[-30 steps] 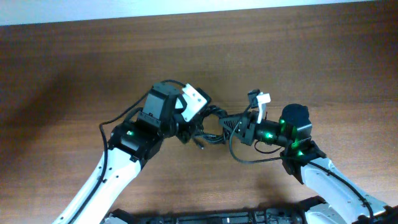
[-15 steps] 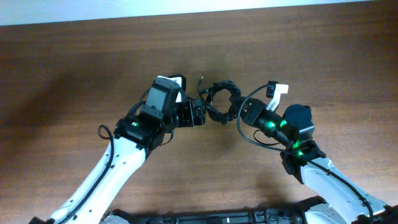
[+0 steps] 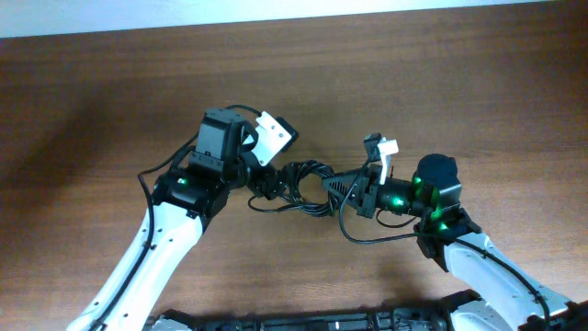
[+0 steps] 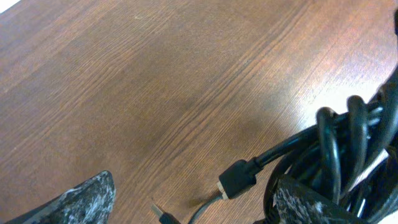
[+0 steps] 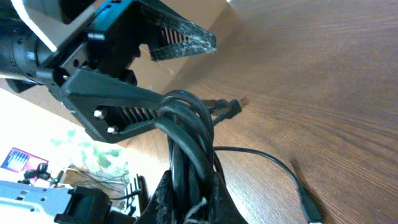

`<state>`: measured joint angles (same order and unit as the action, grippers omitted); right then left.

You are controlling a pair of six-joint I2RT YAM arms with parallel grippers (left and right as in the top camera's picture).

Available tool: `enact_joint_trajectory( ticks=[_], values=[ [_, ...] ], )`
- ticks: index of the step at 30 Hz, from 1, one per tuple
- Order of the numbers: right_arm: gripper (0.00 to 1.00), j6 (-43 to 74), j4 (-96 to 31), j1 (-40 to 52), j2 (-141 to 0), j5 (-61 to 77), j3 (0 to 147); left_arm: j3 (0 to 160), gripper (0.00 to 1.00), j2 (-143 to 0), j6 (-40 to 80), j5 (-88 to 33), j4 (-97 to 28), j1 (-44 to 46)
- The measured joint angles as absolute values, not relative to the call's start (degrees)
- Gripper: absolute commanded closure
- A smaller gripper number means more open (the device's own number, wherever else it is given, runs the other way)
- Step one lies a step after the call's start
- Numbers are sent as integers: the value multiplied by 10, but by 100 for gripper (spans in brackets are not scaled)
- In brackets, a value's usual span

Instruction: Untangle cables

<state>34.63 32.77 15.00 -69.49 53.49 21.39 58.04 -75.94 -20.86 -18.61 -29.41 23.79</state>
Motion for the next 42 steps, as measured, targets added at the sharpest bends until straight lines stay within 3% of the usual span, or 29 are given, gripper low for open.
enact_joint_trajectory(
  ticks=[3,7,10,15,17,19,24,26,28,29,30,31,33,38,39,42],
  values=[
    [96,337,311,150,-696,516,214,580,15,-745,-226,-207,-312,220],
    [96,329,313,150,-696,529,214,583,16,-658,-312,-328,-380,184],
    [96,325,313,150,-697,582,214,584,27,-700,-365,-372,-412,184],
    [96,325,317,151,-697,638,214,583,29,-777,-406,-433,-412,184],
    [96,324,318,151,-697,651,214,583,42,-789,-425,-476,-411,184],
    [96,323,317,151,-697,656,214,583,97,-789,-436,-503,-411,184],
    [95,326,317,148,-697,644,215,583,100,-789,-444,-521,-412,185],
    [87,326,317,148,-697,644,215,583,100,-789,-444,-521,-412,185],
    [65,328,317,148,-697,644,215,583,100,-789,-443,-520,-409,185],
    [37,326,320,149,-697,644,215,583,100,-789,-434,-515,-402,186],
    [8,324,322,149,-697,644,216,582,100,-790,-402,-493,-376,187],
    [2,326,320,149,-697,641,216,582,100,-790,-376,-476,-360,187],
    [1,323,322,150,-697,614,216,580,100,-790,-263,-395,-305,187],
    [0,323,300,150,-697,534,217,580,100,-790,170,-112,-269,183],
    [2,328,290,151,-697,519,217,580,100,-790,220,-98,-269,183],
    [22,380,278,190,-697,439,217,580,100,-790,326,-74,-269,184]
  ],
)
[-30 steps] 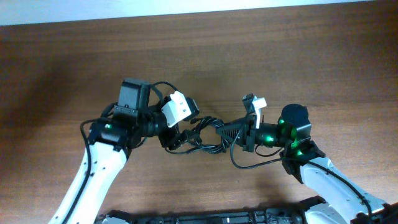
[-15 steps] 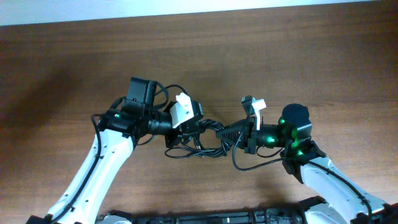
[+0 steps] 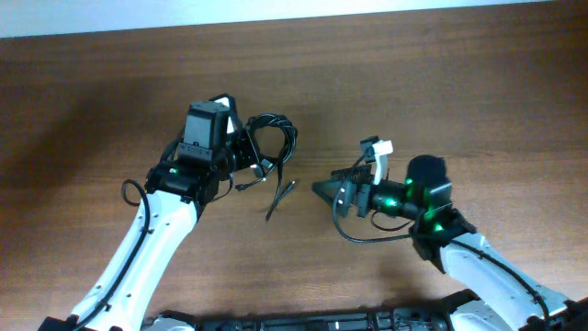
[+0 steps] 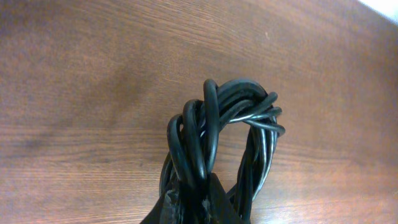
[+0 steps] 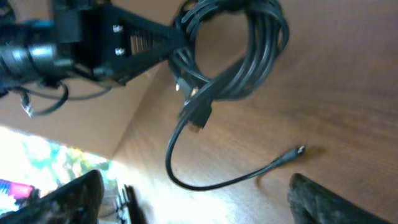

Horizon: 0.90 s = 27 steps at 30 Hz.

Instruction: Untangle cables

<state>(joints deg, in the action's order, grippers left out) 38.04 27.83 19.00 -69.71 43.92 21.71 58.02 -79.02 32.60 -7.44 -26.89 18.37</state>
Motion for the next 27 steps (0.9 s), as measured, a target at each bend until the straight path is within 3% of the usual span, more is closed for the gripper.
enact_joint_trajectory(
  ticks=[2,7,9,14,17,21,27],
  values=[
    [34,420,278,246,-697,355,217,580,100,-790,355,-68,-269,192],
    [43,453,278,345,-697,170,217,580,100,-790,372,-57,-267,247],
    [53,460,288,355,-704,132,218,580,100,-790,374,-54,-267,267],
    [63,464,338,357,-767,117,217,580,100,-790,374,-42,-238,307],
    [95,462,367,357,-781,130,218,580,100,-791,389,-40,-233,308],
    [96,465,330,357,-782,119,218,580,100,-791,380,-43,-233,310],
    [96,436,300,322,-746,253,220,580,100,-791,189,-53,-241,269]
  ],
)
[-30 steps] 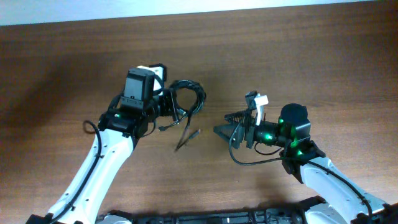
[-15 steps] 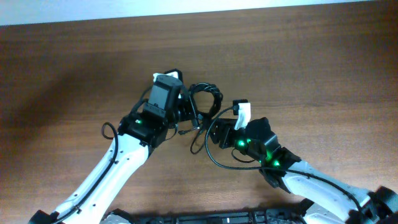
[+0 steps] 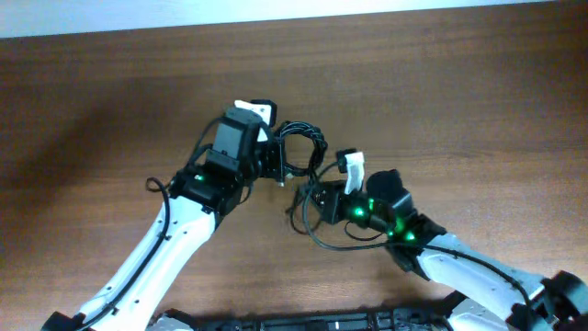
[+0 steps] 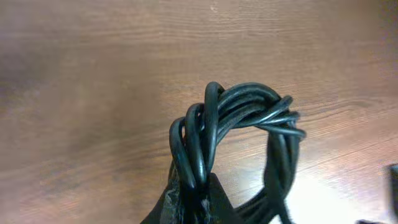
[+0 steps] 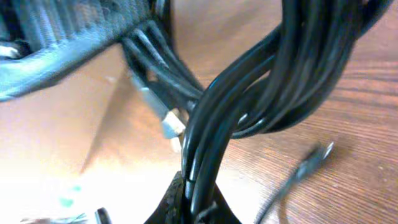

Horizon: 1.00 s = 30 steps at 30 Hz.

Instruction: Untangle cables

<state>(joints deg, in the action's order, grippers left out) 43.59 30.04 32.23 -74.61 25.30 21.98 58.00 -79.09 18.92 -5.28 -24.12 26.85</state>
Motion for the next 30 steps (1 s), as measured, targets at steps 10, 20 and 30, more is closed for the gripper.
enact_joint_trajectory(
  ticks=[10,20,30],
  values=[
    [96,605,370,230,-729,419,217,580,100,-791,126,-83,-228,266],
    [96,623,348,231,-740,223,218,580,100,-791,64,-118,-204,359],
    [16,595,385,228,-758,159,219,580,100,-791,76,-196,-228,247]
  ],
)
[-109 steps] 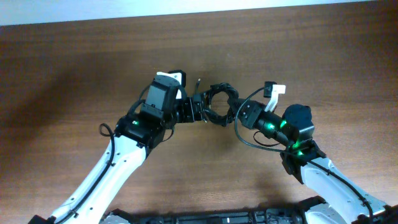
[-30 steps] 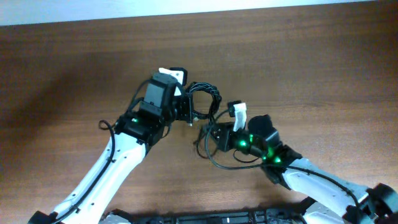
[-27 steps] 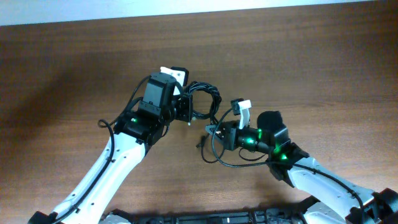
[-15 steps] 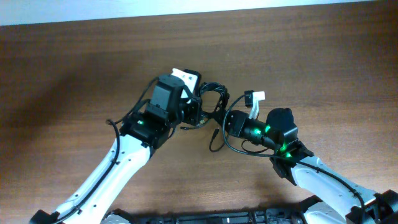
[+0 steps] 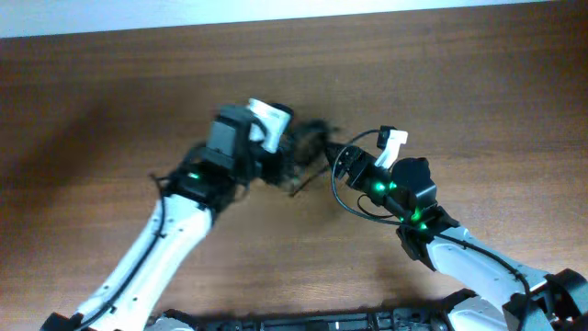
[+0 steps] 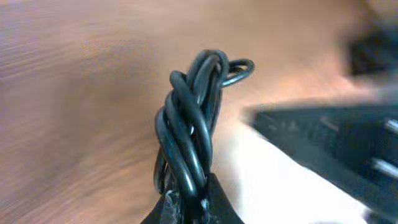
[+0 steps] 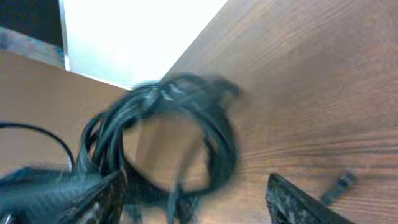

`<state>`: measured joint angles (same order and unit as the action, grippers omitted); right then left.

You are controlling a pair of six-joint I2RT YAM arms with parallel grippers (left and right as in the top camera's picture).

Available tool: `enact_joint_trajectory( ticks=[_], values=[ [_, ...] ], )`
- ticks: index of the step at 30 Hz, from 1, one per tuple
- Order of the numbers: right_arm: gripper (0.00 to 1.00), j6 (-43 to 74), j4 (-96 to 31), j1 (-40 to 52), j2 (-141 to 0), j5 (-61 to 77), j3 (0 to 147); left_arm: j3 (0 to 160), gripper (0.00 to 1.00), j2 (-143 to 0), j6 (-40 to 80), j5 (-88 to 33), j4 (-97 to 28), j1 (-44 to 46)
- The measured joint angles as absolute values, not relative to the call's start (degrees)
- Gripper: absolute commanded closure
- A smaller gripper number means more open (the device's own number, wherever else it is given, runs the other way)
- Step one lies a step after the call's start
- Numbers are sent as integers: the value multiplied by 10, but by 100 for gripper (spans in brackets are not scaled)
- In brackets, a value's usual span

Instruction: Untangle cables

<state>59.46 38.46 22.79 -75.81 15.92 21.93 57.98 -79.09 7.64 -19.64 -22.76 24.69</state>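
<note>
The black cable bundle [image 6: 198, 112] stands up as a twisted coil from my left gripper [image 6: 189, 202], which is shut on its lower strands. Overhead, the bundle [image 5: 305, 145] shows as a blurred knot between the two arms, with the left gripper [image 5: 280, 156] on its left side. My right gripper [image 7: 186, 205] is open, fingers [image 7: 298, 199] spread wide, with the coil [image 7: 214, 140] hanging just ahead of the gap. Overhead, the right gripper [image 5: 338, 164] sits just right of the bundle. A loose plug end [image 7: 342, 182] lies on the table.
The brown wooden table [image 5: 478, 83] runs to a pale far edge at the top. The right arm's own thin black wire [image 5: 354, 207] loops beside its wrist. The right arm's dark body [image 6: 329, 146] shows close beside the coil in the left wrist view.
My right gripper, then shut on the bundle's hanging strands, is now open and sits further right. My left gripper still holds the bundle, which is now twisted tighter.
At first my right gripper was shut on the bundle with the left open beside it. Then the left held the bundle off to the left and the right stood open, apart. The right then shut on the hanging strands, and now it is open again.
</note>
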Motion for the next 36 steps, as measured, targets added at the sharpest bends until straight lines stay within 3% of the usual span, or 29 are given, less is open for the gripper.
enact_joint_trajectory(
  ticks=[5,11,13,15,17,20,21,24,27,31,34,36],
  values=[
    [0,526,382,230,-739,231,219,580,100,-791,276,-162,-226,147],
    [3,422,378,328,-746,236,220,580,100,-791,477,-182,-220,172],
    [11,415,378,355,-754,194,220,580,100,-791,537,-185,-220,190],
    [32,412,378,369,-762,147,220,580,100,-791,586,-187,-220,204],
    [60,409,377,372,-776,116,220,580,100,-791,613,-187,-220,216],
    [90,406,374,372,-792,98,220,580,100,-791,638,-189,-220,221],
    [96,404,373,372,-793,96,220,580,100,-791,644,-189,-220,221],
    [96,405,364,371,-795,93,220,580,100,-791,651,-186,-219,221],
    [96,405,318,329,-779,171,221,580,100,-791,548,-186,-221,211],
    [96,425,304,208,-702,412,221,580,100,-791,234,-200,-219,176],
    [96,455,304,195,-695,481,221,580,100,-791,55,-274,-211,179],
    [96,477,304,195,-695,474,221,580,100,-791,3,-305,-206,194]
  ],
)
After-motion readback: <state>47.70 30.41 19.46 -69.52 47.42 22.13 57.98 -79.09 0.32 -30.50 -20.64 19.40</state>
